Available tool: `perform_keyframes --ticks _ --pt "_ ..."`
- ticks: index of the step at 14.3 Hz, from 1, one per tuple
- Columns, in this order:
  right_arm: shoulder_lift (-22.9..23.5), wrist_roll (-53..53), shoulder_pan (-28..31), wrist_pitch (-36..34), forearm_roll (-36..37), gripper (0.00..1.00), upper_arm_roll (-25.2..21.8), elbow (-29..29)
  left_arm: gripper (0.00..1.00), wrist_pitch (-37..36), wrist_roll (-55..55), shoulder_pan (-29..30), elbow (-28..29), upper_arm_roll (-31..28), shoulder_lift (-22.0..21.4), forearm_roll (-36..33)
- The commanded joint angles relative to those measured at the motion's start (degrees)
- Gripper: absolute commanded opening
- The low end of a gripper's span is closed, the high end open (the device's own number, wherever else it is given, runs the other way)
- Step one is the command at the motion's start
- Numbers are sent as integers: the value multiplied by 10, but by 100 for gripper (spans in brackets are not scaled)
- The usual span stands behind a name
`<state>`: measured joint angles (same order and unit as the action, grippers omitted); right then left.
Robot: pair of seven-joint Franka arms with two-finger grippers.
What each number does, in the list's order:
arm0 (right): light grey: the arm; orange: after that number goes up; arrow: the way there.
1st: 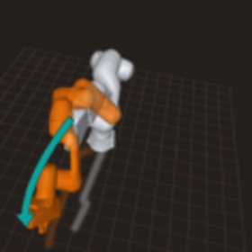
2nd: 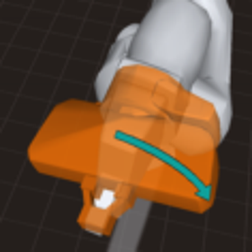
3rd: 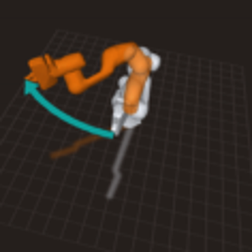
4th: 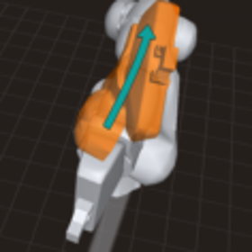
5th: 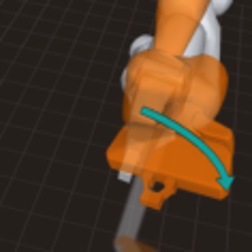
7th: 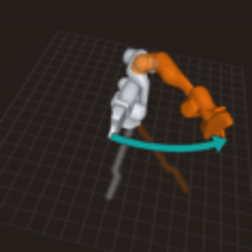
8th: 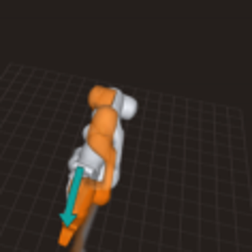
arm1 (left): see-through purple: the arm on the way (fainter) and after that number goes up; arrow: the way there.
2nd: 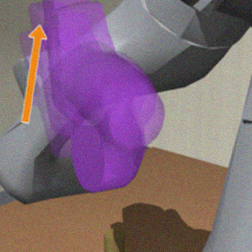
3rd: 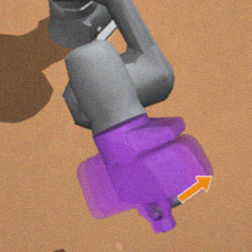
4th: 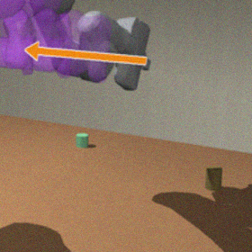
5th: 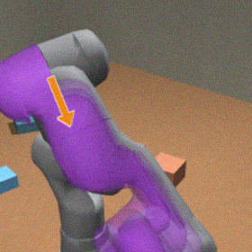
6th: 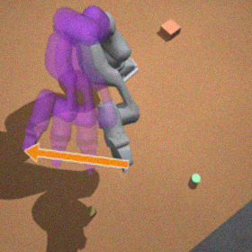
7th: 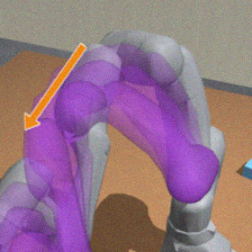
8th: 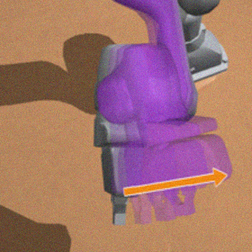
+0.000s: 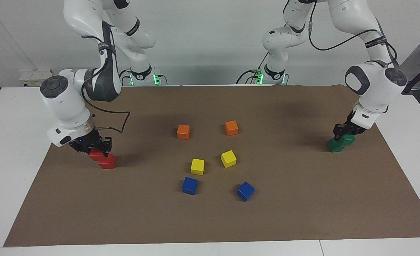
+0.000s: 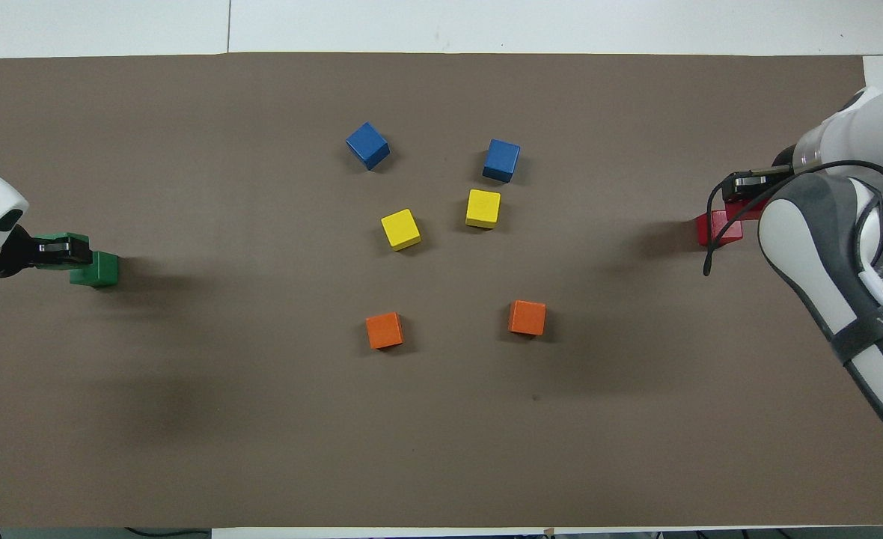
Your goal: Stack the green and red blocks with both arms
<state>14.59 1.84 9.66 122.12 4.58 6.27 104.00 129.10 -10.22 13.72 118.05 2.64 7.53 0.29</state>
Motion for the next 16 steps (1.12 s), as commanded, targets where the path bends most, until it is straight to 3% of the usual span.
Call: perform_keyframes --ticks 1,16 --pt "-18 13 13 44 0 0 8 50 0 34 7 6 28 3 -9 2" --pt "-25 11 23 118 -12 0 8 117 0 72 8 11 61 3 -5 7"
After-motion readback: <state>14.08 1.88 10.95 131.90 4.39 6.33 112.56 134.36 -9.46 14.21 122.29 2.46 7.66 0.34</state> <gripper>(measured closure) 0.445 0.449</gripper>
